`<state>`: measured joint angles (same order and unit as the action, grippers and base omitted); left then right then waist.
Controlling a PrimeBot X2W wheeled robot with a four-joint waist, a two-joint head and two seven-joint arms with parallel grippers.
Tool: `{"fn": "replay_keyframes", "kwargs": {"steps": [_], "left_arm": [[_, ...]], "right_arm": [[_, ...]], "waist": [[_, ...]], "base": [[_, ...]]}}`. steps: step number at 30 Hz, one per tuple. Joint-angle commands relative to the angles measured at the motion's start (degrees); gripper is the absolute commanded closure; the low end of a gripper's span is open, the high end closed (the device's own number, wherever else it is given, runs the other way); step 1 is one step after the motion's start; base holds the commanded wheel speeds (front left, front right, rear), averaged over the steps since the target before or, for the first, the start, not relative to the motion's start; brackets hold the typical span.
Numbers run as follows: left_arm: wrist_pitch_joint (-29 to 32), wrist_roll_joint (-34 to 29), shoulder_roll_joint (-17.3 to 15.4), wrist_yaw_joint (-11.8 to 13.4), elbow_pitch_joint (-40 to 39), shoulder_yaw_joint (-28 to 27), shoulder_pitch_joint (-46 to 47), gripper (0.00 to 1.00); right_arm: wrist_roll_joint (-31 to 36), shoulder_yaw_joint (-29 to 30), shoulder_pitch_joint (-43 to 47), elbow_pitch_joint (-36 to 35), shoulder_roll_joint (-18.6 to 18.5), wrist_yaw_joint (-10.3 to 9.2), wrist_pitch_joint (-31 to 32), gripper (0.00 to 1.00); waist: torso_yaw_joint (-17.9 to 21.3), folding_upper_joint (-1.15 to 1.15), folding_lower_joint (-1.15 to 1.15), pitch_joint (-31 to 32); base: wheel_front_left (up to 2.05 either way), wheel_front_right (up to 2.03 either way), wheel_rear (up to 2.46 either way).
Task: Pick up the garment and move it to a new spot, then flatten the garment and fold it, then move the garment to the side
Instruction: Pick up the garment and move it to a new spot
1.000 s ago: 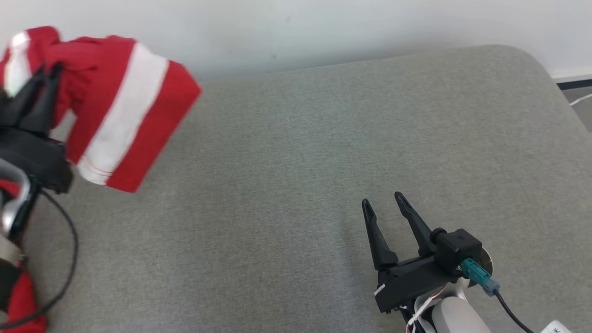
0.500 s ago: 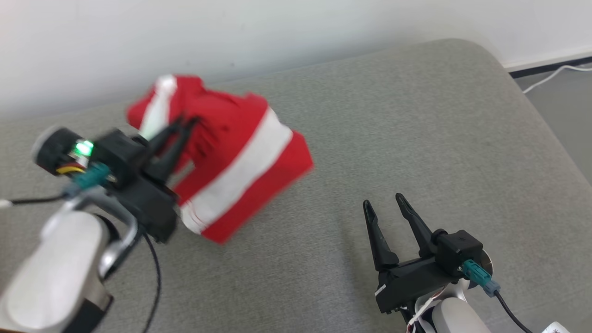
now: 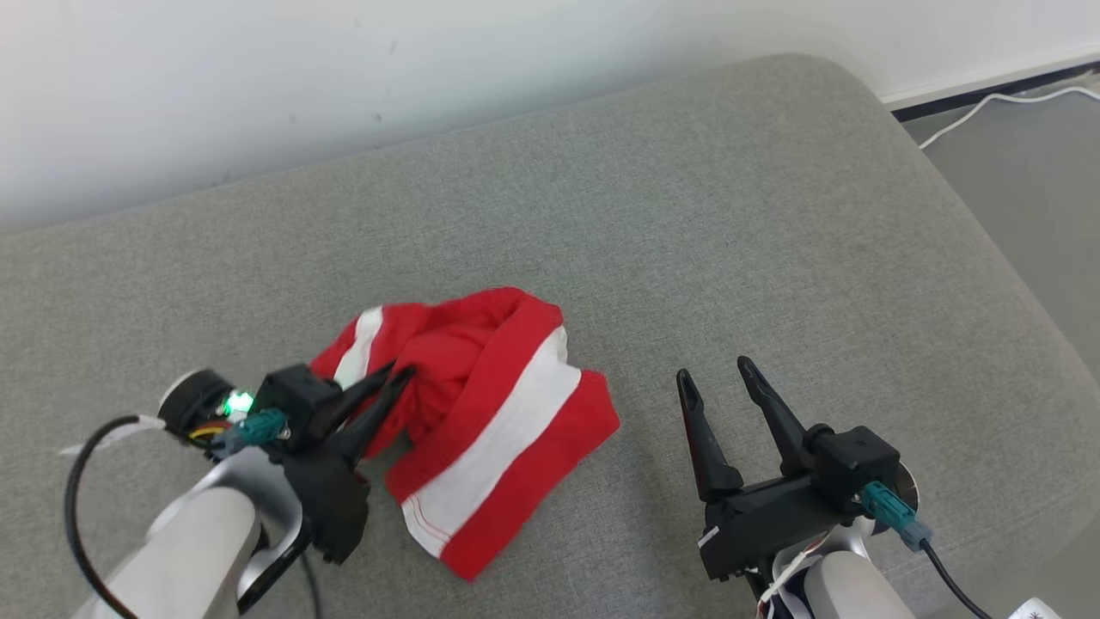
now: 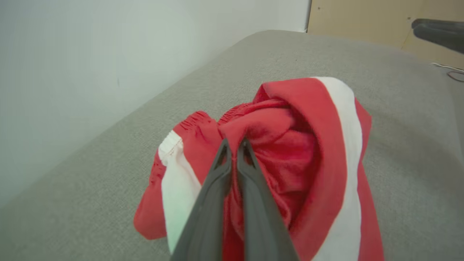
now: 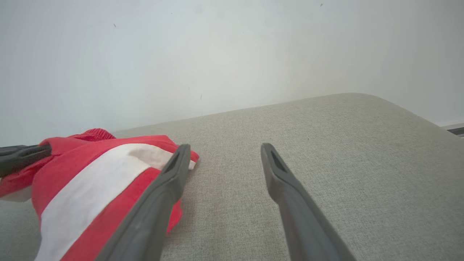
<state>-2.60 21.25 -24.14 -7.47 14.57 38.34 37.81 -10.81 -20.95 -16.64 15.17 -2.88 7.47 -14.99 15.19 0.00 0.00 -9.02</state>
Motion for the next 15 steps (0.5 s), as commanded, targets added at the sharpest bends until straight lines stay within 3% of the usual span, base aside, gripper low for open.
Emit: {"fn": "replay_keyframes", "kwargs": {"steps": [1, 4, 5, 6, 15], "left_arm": [[-1.32, 0.13, -0.58, 0.05, 2.46, 1.03, -0.65, 1.0], [-4.12, 0.58, 0.39, 0.05, 6.63, 1.47, -0.57, 0.99], [-5.2, 0.18, 0.63, 0.26, 7.77, 1.62, -0.5, 0.18], [-6.12, 0.13, 1.1, 0.52, 8.9, 1.61, -0.61, 0.0], [-10.41, 2.88, 5.77, 3.33, 9.32, 0.65, -4.28, 0.0]], "right_arm": [[0.27, 0.05, -0.08, -0.11, 0.03, 0.04, -0.27, 0.0], [0.24, 0.2, 0.15, -0.04, 0.05, 0.04, -0.19, 0.0], [0.21, 0.2, 0.31, -0.07, 0.04, 0.04, -0.2, 0.0], [0.2, 0.2, 0.51, -0.1, 0.03, 0.04, -0.2, 0.0], [0.12, 1.02, 1.89, -0.3, 0.03, 0.04, -0.22, 0.0]], "waist": [[-0.02, 0.0, 0.0, -0.01], [-0.5, 0.0, 0.0, 0.3], [-0.74, 0.0, 0.0, 0.42], [-1.03, 0.0, 0.0, 0.55], [-4.21, 0.0, 0.0, 1.46]], "base": [[0.0, 0.0, 0.0], [0.0, 0.0, 0.0], [0.0, 0.0, 0.0], [0.0, 0.0, 0.0], [0.0, 0.0, 0.0]]}}
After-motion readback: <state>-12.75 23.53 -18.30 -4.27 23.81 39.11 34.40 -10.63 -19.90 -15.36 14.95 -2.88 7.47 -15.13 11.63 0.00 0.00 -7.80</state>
